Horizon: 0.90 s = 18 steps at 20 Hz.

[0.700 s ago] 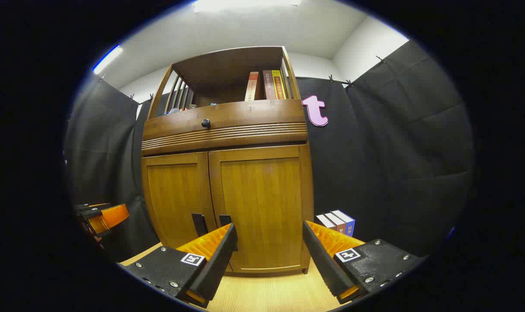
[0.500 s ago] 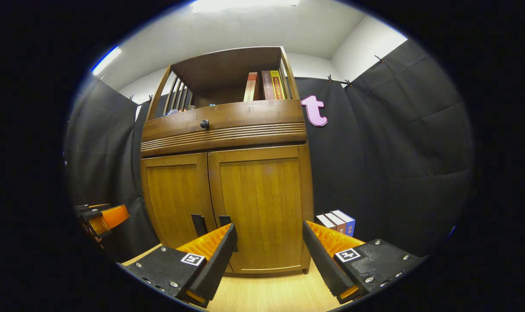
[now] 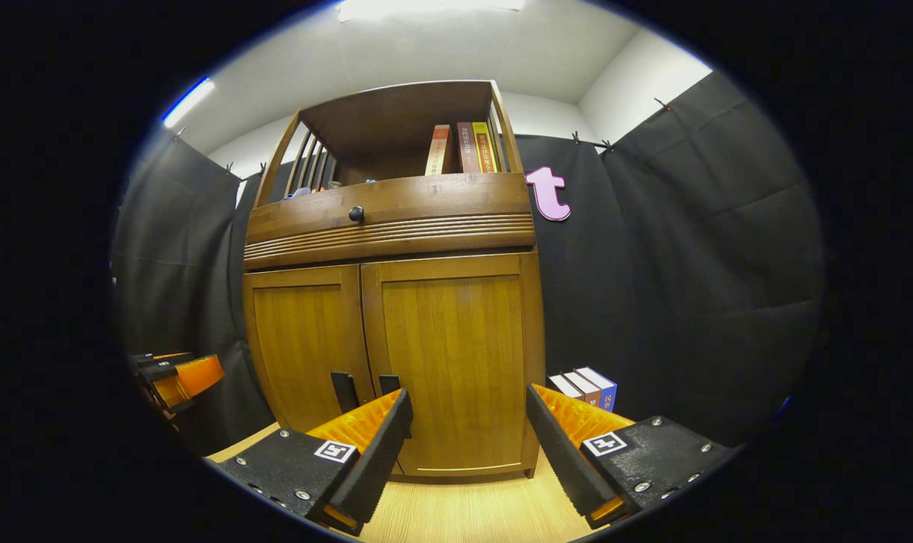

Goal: Open the right door of the double-door shoe cabinet with the right hand, and open the left door with the left hand.

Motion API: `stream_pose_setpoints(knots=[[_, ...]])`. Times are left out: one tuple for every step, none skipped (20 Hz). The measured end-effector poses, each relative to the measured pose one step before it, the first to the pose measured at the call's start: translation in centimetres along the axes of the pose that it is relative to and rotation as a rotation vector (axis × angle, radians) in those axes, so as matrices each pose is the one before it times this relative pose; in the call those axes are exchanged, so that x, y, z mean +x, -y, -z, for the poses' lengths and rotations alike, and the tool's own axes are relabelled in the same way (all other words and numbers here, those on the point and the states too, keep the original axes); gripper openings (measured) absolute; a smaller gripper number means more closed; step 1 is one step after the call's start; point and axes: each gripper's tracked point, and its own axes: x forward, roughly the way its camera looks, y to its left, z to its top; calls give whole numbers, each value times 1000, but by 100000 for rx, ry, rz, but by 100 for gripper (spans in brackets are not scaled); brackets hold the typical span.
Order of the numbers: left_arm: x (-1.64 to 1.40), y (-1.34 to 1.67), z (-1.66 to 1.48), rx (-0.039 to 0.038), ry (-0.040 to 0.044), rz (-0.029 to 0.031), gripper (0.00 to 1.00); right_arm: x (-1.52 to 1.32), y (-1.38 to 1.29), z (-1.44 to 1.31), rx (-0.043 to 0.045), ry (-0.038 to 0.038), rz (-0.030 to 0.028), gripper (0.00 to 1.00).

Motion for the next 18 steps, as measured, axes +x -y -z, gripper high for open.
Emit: stream_pose_setpoints(knots=[[-34, -58, 26, -1, -114, -124, 94, 47, -63, 0, -104, 33, -53, 94], [-63, -41, 2, 99, -80, -166, 94, -22, -71, 7, 45, -106, -91, 94], [3, 14, -19, 28, 39, -121, 94, 28, -48, 8, 95, -21, -155, 94], [54, 26, -49, -27, 103, 13, 94, 58, 10, 74, 33, -43, -93, 94], [147, 38, -9, 32, 102, -12, 94, 16, -67, 84, -55, -158, -90, 94], [5, -1, -39, 88, 26, -4, 94, -27, 23, -22, -49, -56, -53, 94], [-45, 4, -90, 102, 106, 69, 94, 0, -29, -70, -55, 186, 71, 94], [49, 74, 17, 137, 29, 144, 94, 79, 29, -79, -108, 127, 94, 94], [51, 21, -66, 93, 51, 138, 94, 25, 48, 38, -95, 8, 96, 94], [3, -24, 1, 27, -5, -21, 94, -76, -44, 41, -30, 17, -8, 94], [43, 37, 46, 9, -78, 73, 94, -32, -22, -48, 15, 64, -47, 94], [-62, -1, 77, 21, -45, 16, 94, 17, -1, -59, -29, 117, -7, 94], [-48, -11, 34, 83, 42, 14, 94, -3, 1, 0, -123, 60, 79, 94], [11, -5, -27, 152, -33, -138, 94, -15, 52, 32, -195, -32, 97, 94], [-6, -69, 14, 68, -61, -169, 94, -45, 36, 32, -136, -71, 6, 94], [-6, -1, 19, -52, 22, -76, 94, 9, -83, 45, -100, -161, -70, 94], [34, -10, -22, -136, -71, -137, 94, 17, -51, 2, -68, -41, -156, 94], [19, -1, 15, -154, 44, -137, 94, 21, -103, -41, -111, -15, -134, 94]])
